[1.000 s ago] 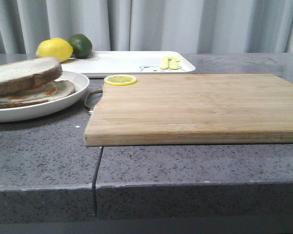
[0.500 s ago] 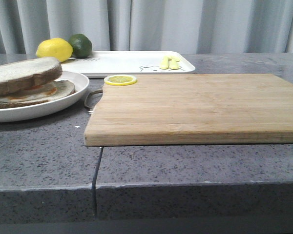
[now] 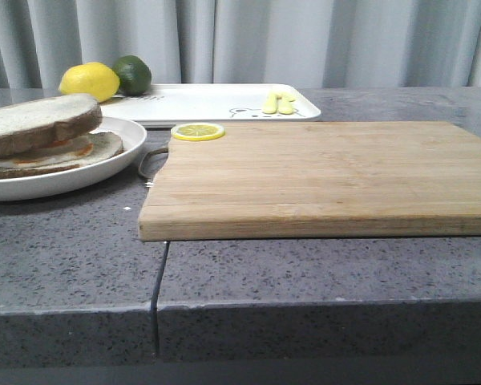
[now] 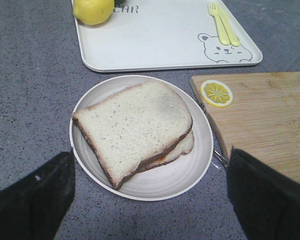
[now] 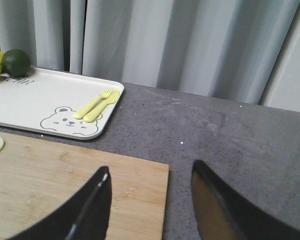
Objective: Place bread and move sandwich to tray
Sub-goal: 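Open the right gripper and lift it away from the sandwich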
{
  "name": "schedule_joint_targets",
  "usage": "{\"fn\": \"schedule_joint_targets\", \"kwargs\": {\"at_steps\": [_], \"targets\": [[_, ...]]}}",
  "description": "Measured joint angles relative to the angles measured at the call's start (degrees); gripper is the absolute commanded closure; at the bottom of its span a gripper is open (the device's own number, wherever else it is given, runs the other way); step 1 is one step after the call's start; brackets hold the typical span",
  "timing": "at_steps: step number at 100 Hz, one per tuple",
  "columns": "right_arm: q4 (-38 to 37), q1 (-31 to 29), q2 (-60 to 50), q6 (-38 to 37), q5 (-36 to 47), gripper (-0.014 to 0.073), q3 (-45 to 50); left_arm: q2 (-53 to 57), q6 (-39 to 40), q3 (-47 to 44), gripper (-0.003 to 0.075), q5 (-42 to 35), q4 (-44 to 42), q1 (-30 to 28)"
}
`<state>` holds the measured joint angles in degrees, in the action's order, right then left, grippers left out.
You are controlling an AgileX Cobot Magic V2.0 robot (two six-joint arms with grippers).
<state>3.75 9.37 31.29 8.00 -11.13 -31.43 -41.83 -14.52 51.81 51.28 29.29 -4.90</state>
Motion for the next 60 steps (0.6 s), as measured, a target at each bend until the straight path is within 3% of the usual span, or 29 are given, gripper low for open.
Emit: {"fn": "schedule_joint_targets", "kwargs": {"at_steps": [60], "targets": [[0.0, 0.0, 0.0, -0.1, 0.7, 0.0211, 0.0, 0.0, 0.0, 0.0, 0.0146, -0.3, 0.0, 0.0]]}}
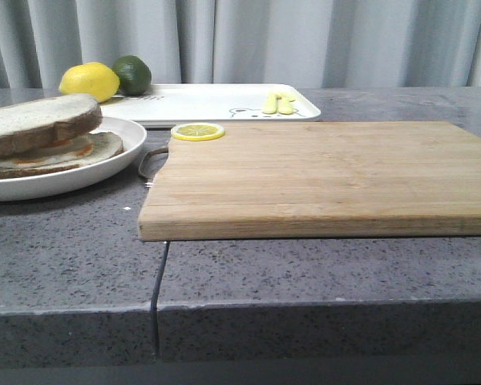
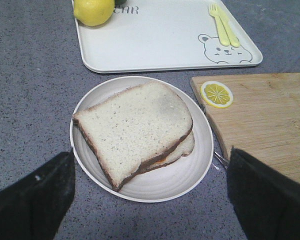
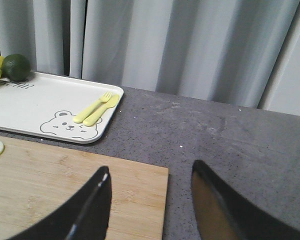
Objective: Place bread and move sandwich to tray
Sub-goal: 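Open the right gripper and lift it away from the sandwich, then lower the left gripper to the plate rim and grasp the plate edge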
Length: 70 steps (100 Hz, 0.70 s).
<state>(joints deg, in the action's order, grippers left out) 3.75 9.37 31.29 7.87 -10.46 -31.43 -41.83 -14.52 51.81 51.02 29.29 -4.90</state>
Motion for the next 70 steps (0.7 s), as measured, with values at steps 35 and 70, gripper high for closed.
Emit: {"fn": "schedule_joint_targets", "kwargs": {"at_steps": [35, 70], "targets": [[0.0, 0.0, 0.0, 0.0, 0.0, 0.0211, 0.0, -1.9, 4.4, 0.1, 0.0155, -1.5, -4.0, -0.9], [0.1, 0.0, 0.0, 0.0, 0.0, 0.0211, 0.0, -11.6, 8.0, 0.1, 0.0155, -2.3, -7.5, -5.8]]}}
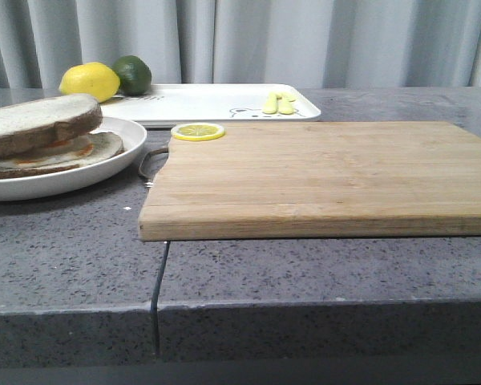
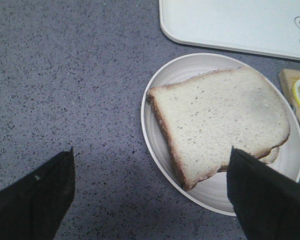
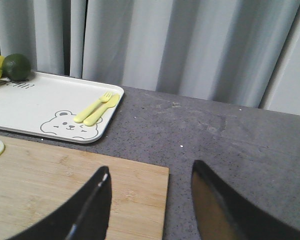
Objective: Place bread and move sandwich to tray
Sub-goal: 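Lower the left gripper to the plate rim and grasp the plate edge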
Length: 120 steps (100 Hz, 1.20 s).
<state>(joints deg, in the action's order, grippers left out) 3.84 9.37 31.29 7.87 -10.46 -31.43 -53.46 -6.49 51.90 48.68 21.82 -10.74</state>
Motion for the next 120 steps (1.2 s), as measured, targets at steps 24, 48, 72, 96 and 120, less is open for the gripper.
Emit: {"fn": "schedule_joint_targets", "kwargs": {"at_steps": [24, 48, 72, 96, 120], "targets": [[0.0, 0.0, 0.0, 0.0, 0.0, 0.0211, 0.0, -7.7, 0.0, 0.0, 0.0155, -0.8, -0.2, -0.1], [0.0, 0.0, 0.0, 0.0, -0.2, 0.0211, 0.0, -14.5, 0.0, 0.0, 0.0155, -2.0, -0.2, -0.2], [0.0, 0.0, 0.0, 0.0, -0.4, 0.0211, 0.0, -18.2, 0.0, 0.0, 0.0155, -3.2, 1.0, -0.2], [0.0, 0.0, 0.0, 0.0, -0.4, 0.0211, 0.0, -20.1, 0.0, 0.0, 0.0155, -5.0, 3.2, -0.2], [0.0, 0.0, 0.0, 0.0, -0.4, 0.0211, 0.0, -21.0, 0.0, 0.0, 0.0155, -5.7, 3.6, -0.2]]}}
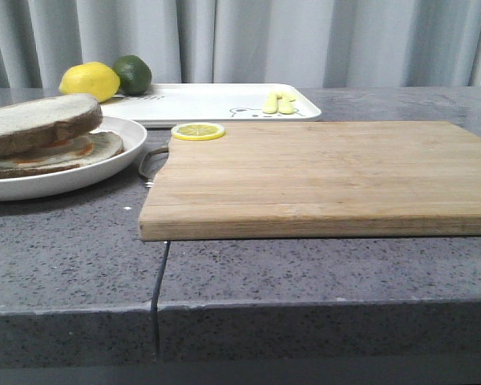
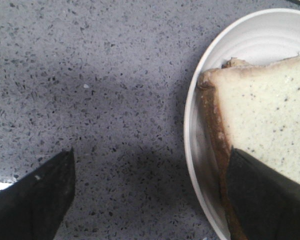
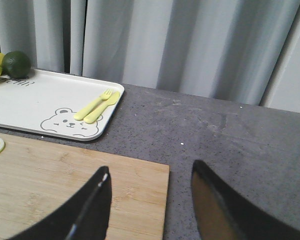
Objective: Place bread and move sandwich to tray
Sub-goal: 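Lower the left gripper to the plate rim and grasp the plate edge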
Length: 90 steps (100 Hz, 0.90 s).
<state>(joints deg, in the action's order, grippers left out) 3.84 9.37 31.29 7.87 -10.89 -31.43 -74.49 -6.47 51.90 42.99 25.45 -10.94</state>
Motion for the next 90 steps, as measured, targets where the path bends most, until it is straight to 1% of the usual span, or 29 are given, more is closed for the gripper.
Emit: {"fn": "schedule_joint_targets", "kwargs": {"at_steps": [65, 90], "targets": [[0.0, 0.0, 0.0, 0.0, 0.0, 0.0211, 0.0, 0.0, 0.0, 0.0, 0.0155, -1.6, 0.2, 0.0], [0.0, 0.0, 0.0, 0.0, 0.0, 0.0211, 0.0, -2.6, 0.0, 0.1, 0.0155, -1.7, 0.4, 0.0]]}}
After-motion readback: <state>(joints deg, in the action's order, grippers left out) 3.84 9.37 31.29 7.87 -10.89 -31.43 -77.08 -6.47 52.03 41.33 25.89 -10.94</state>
